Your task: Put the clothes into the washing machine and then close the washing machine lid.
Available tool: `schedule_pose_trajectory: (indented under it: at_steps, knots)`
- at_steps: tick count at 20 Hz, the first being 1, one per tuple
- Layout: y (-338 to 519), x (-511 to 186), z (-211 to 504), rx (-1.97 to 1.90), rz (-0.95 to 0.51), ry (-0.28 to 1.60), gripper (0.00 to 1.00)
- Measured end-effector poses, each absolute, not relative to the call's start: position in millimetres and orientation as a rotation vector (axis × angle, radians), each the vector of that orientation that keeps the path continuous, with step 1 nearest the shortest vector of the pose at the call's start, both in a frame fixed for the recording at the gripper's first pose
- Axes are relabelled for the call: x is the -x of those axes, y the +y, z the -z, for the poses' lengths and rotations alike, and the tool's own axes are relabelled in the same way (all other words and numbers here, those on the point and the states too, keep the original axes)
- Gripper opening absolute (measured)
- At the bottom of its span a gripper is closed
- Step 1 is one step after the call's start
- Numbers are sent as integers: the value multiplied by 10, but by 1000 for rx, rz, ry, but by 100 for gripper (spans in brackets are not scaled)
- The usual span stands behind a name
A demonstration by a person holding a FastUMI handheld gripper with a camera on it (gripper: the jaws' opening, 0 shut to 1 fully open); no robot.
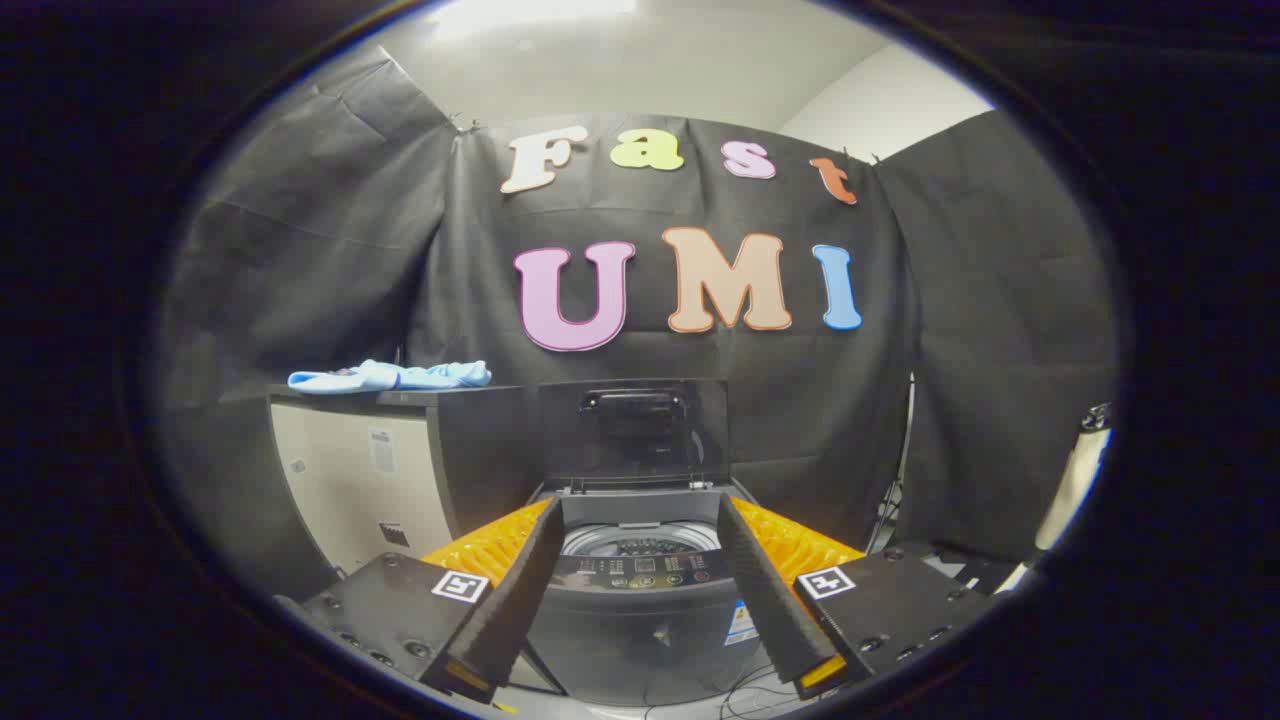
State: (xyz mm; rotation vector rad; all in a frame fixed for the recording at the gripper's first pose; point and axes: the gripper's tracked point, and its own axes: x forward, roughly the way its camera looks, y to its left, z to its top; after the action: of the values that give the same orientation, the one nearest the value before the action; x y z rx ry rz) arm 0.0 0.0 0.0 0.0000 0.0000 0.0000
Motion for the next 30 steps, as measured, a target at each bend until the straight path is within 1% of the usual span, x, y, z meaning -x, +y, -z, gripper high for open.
schedule_pose_trajectory:
  at_steps: [13, 17, 20, 26, 29, 30]
  knots:
    - [78, -101, 77, 0, 11, 19, 97]
    - [219, -226, -30, -21, 14, 27, 96]
    - [459, -388, -206, -43, -14, 33, 96]
    - [1246, -901, -838, -46, -94, 10, 96]
    - [1609, -1183, -972, -86, -74, 74, 96]
    - [1796, -1276, -1019, -101, -96, 95, 96]
